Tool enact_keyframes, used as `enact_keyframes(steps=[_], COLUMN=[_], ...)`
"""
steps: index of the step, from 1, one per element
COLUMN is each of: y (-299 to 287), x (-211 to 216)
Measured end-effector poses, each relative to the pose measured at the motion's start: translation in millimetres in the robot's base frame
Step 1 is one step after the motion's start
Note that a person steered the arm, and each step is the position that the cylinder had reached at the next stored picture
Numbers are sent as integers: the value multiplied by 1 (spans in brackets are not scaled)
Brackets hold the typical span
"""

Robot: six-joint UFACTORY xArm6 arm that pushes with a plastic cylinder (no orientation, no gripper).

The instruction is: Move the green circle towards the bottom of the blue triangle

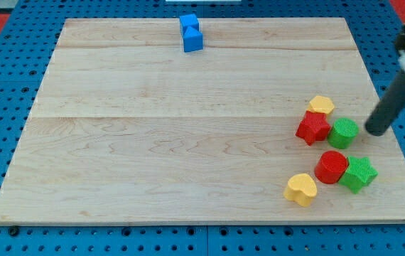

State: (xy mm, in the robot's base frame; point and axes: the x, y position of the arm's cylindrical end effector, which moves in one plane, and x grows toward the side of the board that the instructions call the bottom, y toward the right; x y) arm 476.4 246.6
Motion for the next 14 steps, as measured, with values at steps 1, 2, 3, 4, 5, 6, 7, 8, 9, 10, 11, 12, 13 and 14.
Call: enact_keyframes(steps=[1,2,3,4,5,6,7,8,9,10,11,12,13,14], y=[-34,-53,-91,-123,-117,-125,-180,-216,-169,-165,-181,-141,-115,-150], x=[35,36,24,21,31,37,1,-15,9,-2,-34,-30,-28,-22])
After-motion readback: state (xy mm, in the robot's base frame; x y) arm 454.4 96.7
